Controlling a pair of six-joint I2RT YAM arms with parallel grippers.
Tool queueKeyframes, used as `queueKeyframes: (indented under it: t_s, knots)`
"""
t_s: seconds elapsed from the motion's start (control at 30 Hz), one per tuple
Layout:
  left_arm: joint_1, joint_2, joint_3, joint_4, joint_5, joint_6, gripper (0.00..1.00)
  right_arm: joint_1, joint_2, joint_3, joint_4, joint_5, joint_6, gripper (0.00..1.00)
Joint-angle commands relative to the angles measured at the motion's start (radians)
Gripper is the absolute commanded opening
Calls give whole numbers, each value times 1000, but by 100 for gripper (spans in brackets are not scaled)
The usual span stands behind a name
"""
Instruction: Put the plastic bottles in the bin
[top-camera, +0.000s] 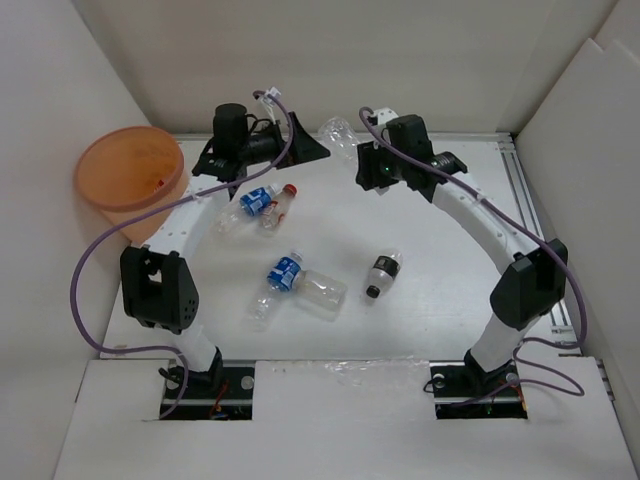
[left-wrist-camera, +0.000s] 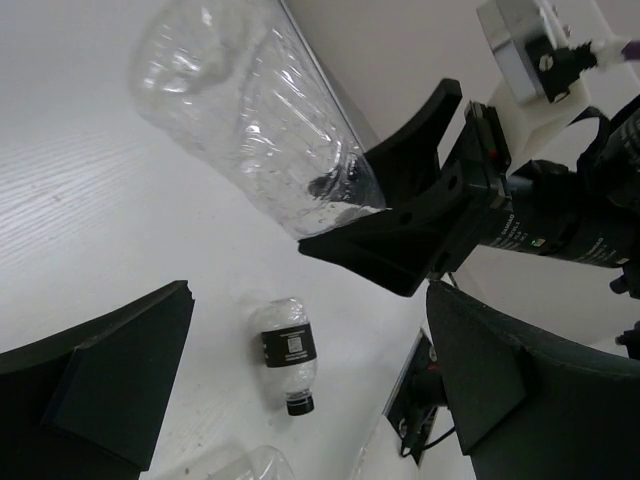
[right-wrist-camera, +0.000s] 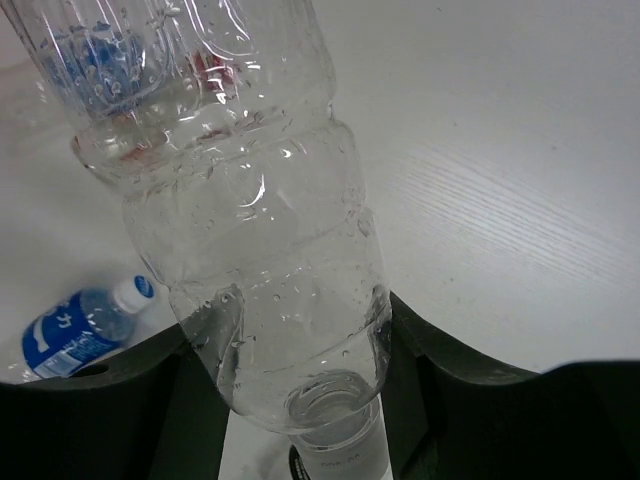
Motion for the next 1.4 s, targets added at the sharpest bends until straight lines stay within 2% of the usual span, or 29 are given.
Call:
queueKeyframes:
  t_s: [0.0, 0.2, 0.37, 0.63, 0.7, 0.73, 0.77, 0.8, 0.83, 0.87, 0.93, 1.07, 1.1, 1.17, 1.2, 1.27, 1.37]
  knots:
    - [-64, -30, 37, 80, -42, 27, 100, 36, 15, 80, 13, -62, 35, 2]
    - [-160, 6, 70, 62, -232, 27, 100, 87, -83, 1, 131, -138, 75, 2]
    - [-161, 17, 70, 73, -326, 16, 100, 97, -177, -69, 231, -228, 75, 2]
    - [-161, -29, 37, 169, -349, -18, 100, 117, -197, -128, 287, -381, 75, 4]
    - [-161, -29, 37, 183, -338, -18, 91, 117, -197, -138, 297, -382, 75, 5]
    - [-161, -29, 37, 183, -320, -28, 66, 117, -197, -138, 297, -382, 75, 9]
    - [-161, -29, 52, 183, -320, -29, 47, 117, -197, -138, 306, -382, 75, 16]
    - [-148, -29, 62, 163, -320, -29, 30, 117, -197, -138, 326, -382, 75, 28]
    - [-148, -29, 78, 147, -320, -29, 17, 117, -197, -148, 326, -382, 75, 76]
    - [-112, -18, 95, 125, -320, -29, 4, 117, -197, -148, 326, -369, 75, 91]
    - [-64, -18, 151, 55, -321, -19, 0, 108, -197, -148, 300, -360, 75, 100]
    - [118, -44, 195, 2, -265, -32, 0, 79, -246, -204, 262, -291, 66, 100]
    - [202, -63, 213, -14, -255, -32, 0, 67, -255, -217, 240, -232, 66, 100]
    - [284, -81, 250, -88, -268, -4, 0, 58, -287, -230, 164, -137, 66, 100]
    - [321, -90, 262, -117, -310, 11, 0, 58, -298, -240, 141, -24, 66, 100]
    - [422, -116, 273, -195, -381, 24, 0, 58, -341, -302, 122, 67, 84, 100]
    - [520, -146, 273, -238, -503, 48, 0, 9, -382, -415, 122, 57, 95, 100]
